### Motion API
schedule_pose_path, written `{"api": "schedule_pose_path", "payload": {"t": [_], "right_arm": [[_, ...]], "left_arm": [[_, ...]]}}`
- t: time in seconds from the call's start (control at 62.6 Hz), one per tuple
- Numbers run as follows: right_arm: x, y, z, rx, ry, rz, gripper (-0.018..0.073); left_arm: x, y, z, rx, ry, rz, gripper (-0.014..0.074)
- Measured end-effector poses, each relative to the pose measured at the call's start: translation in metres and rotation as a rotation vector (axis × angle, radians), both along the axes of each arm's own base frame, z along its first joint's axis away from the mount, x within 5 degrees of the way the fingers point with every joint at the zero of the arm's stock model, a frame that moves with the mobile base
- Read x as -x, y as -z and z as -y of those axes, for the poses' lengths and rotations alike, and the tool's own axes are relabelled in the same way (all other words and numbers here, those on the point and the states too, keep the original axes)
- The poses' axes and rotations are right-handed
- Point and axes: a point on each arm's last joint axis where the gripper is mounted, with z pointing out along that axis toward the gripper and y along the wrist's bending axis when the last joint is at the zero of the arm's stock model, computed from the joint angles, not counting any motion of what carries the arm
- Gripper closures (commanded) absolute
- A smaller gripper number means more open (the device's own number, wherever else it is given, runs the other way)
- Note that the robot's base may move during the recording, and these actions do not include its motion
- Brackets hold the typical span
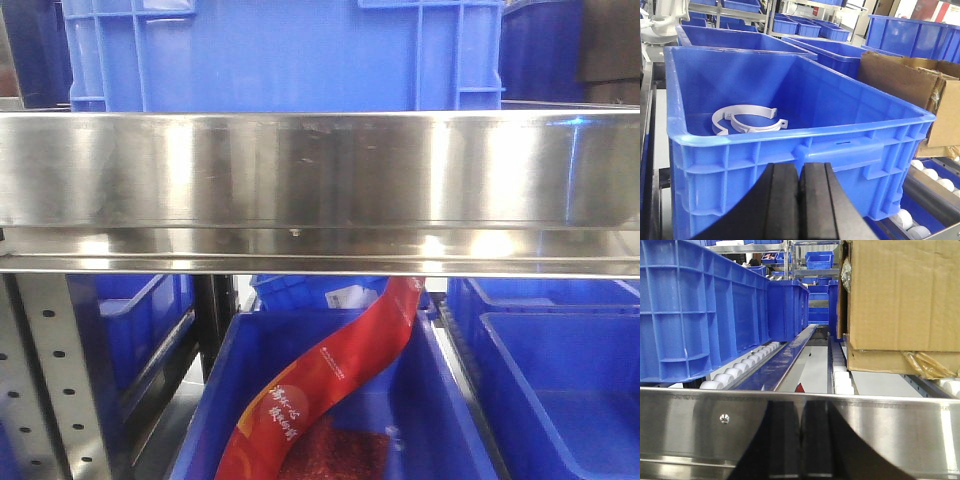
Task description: Grab PVC pipe and place in blue bin
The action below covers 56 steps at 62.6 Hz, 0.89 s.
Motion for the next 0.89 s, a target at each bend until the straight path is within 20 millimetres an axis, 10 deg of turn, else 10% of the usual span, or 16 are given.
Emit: {"api": "schedule_pose_path", "payload": {"t": [0.351,0.894], "right_arm": [[0.0,0.0,0.0,0.002,0.0,0.0,0.0727],[0.0,0.0,0.0,0.002,0.0,0.0,0.0727]], "left_arm": [[0.014,0.029,-0.023,-0.072,-0.093,0.108,0.0707],[0.092,0.127,-0.081,-0.131,-0.404,0.131,0.0707]]}}
